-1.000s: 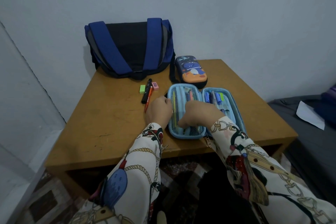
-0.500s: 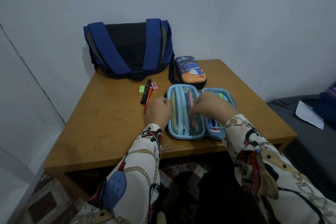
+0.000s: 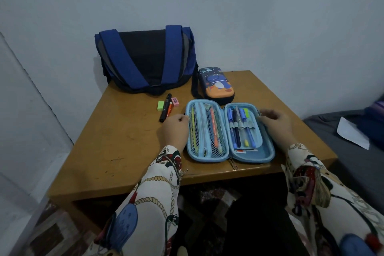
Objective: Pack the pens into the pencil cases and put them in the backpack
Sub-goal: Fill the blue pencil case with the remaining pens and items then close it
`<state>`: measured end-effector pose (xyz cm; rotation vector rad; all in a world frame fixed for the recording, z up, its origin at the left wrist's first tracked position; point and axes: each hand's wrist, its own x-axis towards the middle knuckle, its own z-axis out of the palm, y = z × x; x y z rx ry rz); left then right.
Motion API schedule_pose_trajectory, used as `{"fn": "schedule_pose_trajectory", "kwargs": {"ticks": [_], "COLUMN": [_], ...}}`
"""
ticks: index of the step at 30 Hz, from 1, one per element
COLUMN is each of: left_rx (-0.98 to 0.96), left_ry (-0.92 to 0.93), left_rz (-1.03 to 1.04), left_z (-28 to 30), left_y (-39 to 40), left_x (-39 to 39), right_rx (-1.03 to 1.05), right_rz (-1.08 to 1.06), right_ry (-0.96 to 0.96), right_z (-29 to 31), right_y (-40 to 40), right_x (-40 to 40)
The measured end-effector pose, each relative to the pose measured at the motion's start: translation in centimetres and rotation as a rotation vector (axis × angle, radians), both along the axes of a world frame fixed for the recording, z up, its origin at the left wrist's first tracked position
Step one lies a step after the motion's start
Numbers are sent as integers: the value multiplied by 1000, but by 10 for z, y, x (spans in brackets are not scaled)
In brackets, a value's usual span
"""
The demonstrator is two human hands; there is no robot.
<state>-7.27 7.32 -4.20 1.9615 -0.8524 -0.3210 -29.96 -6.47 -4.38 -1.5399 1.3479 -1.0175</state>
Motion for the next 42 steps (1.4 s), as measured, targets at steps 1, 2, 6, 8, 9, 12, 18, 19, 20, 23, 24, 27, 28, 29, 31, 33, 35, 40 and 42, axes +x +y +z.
{"fn": "schedule_pose_trajectory", "kwargs": {"ticks": [1, 2, 6, 8, 9, 12, 18, 19, 20, 23, 24, 27, 28, 29, 31, 33, 35, 40, 42], "left_rx": [-8, -13, -43, -51, -66, -172, -3, 53, 118, 312, 369, 484, 507, 522, 546, 569, 568, 537, 400], "left_ry": [12, 16, 5, 31, 72, 245, -181, -266, -338, -488, -511, -518, -508, -499, -504, -543, -556, -444, -383], "left_rz": [7, 11, 71, 124, 142, 157, 224, 223, 217, 169, 150, 120, 120, 123, 113, 82, 62, 62, 66], "left_z": [0, 0, -3, -4, -5, -5, -1, -1, 0, 1, 1, 2, 2, 3, 5, 7, 9, 22, 30], "left_y": [0, 0, 2, 2, 1, -4, -12, -15, -17, -22, -23, -24, -24, -24, -24, -24, -24, -28, -31], "left_x": [0, 0, 0, 3, 6, 14, 44, 48, 51, 54, 53, 50, 48, 48, 46, 45, 43, 39, 38], "right_rx": [-13, -20, -17, -25, -26, -14, -33, -38, -41, -43, -41, -33, -34, -32, -26, -21, -21, -30, -34], "right_rz": [5, 10, 17, 20, 18, 14, 12, 13, 15, 15, 17, 28, 30, 29, 24, 21, 19, 32, 40], "right_ry": [-9, -22, -64, -65, -70, -83, -80, -74, -71, -76, -82, -94, -93, -92, -94, -105, -104, -95, -78], "right_z": [-3, -4, -6, -8, -9, -11, -14, -14, -14, -13, -12, -13, -13, -14, -14, -13, -13, -13, -12], "right_y": [0, 1, -1, -3, -4, -6, -8, -8, -8, -8, -7, -8, -8, -8, -9, -8, -8, -7, -6], "right_x": [0, -1, -2, -2, -2, -1, -1, -1, -1, -1, -1, -1, -1, -1, -1, 0, 0, -1, 0]}}
